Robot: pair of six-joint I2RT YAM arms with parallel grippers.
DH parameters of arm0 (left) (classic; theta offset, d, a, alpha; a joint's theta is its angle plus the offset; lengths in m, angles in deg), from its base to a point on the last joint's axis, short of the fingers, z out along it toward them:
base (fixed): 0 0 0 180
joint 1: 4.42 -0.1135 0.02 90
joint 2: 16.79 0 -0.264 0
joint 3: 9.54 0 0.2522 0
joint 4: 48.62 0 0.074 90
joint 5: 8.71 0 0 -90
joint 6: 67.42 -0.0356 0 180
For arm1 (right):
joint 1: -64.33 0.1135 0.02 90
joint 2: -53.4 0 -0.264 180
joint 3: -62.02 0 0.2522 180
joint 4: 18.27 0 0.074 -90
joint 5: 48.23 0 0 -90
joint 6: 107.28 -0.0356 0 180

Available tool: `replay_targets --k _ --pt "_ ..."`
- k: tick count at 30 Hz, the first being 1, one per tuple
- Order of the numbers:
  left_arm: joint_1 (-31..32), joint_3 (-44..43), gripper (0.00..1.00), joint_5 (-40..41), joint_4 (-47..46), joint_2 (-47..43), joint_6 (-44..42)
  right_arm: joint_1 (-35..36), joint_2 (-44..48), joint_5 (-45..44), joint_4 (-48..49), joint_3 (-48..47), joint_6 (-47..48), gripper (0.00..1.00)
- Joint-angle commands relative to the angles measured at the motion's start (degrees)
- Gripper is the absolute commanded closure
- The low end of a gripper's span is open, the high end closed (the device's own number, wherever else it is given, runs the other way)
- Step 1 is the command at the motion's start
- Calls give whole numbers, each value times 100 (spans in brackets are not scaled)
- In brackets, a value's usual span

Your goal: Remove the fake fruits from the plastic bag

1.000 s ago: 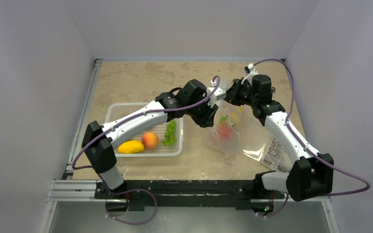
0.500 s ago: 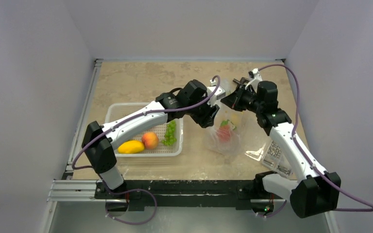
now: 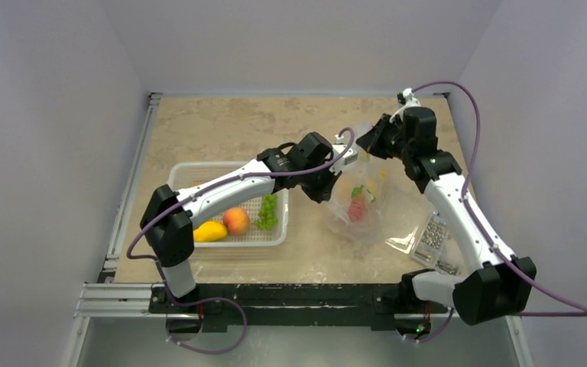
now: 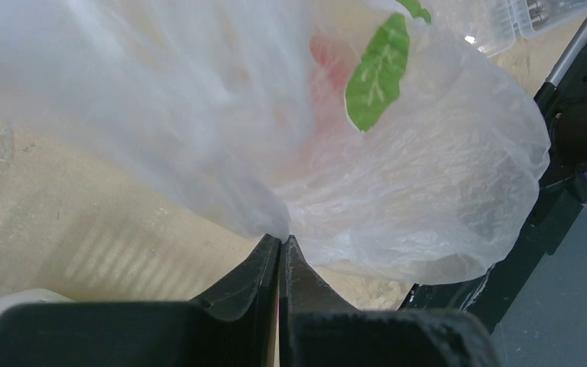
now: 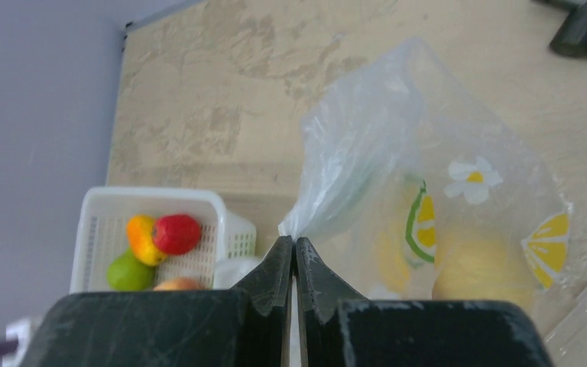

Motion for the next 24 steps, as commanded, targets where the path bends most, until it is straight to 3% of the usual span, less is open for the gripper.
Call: replay_targets --k 1,5,11,16,24 --pt "175 -52 100 46 -80 -316 -178 -14 -700 -1181 -391 -1079 307 100" --pt "325 90 100 -76 -248 -466 -318 -16 -1284 -1945 -312 -1702 574 100" --pt "433 347 100 -130 -544 -872 -410 -49 -2292 -2140 -719 -2668 828 100" --pt "442 510 100 -307 -758 -1153 -462 -45 -2487 -1842 -814 -2940 876 100" --pt "444 1166 100 -424 -1564 -1928 -393 -47 -2740 -2439 -1015 -3675 929 100"
